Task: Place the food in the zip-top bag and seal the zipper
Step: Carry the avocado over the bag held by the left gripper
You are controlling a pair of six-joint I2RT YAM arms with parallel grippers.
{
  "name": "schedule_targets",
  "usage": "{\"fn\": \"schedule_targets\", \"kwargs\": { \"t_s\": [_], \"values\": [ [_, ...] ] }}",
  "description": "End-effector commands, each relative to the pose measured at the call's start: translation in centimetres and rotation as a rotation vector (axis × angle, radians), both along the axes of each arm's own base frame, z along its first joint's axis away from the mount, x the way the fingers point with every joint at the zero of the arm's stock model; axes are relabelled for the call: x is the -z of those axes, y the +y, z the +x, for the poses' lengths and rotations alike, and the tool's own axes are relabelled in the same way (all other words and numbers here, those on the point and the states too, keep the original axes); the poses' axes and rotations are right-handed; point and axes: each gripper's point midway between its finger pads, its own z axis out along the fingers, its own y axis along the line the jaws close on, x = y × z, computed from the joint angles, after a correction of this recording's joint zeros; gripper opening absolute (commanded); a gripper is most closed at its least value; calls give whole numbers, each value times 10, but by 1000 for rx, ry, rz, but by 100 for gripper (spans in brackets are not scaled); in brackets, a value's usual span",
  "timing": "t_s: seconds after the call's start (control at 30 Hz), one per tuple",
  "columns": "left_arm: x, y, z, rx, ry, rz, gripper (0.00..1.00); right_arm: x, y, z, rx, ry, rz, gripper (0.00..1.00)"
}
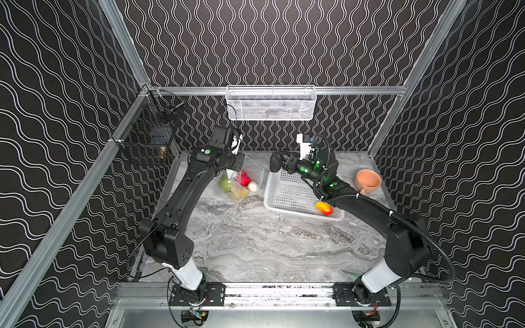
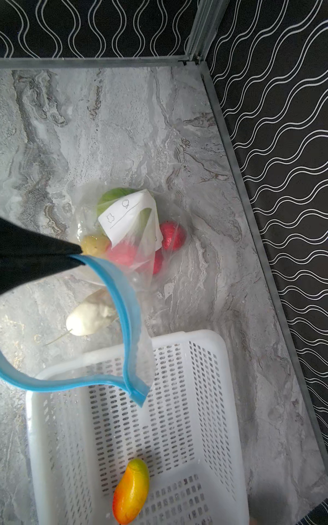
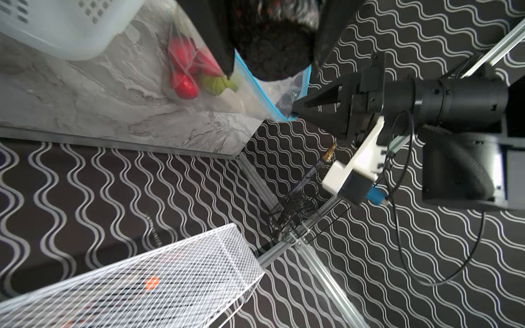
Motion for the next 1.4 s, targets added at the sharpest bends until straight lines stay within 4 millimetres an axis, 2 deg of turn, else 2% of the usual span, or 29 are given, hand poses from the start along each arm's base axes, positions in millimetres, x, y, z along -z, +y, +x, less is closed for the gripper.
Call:
{"fn": "schedule_targets", "kwargs": {
  "t_s": [0.0, 0.63, 1.0, 1.27, 1.3, 1.37],
  "values": [
    [-11, -3, 0, 9, -26, -51, 0, -19, 9, -2, -23, -62, 47, 21],
    [-30, 17, -2, -18, -53, -107, 0, -22, 76, -18, -187, -121, 72, 21],
    [-35, 12, 3, -6, -43, -125, 0, -16, 114, -29, -169, -209, -85, 22],
    [-39, 12, 2, -9, -50, -128, 0, -2, 123, -16, -140, -183, -117, 22],
    [-40, 13, 2, -10, -52, -129, 0, 9, 126, -11, -136, -167, -130, 22],
    [-40, 12, 2, -8, -49, -134, 0, 15, 129, -7, -131, -150, -141, 22]
  ]
}}
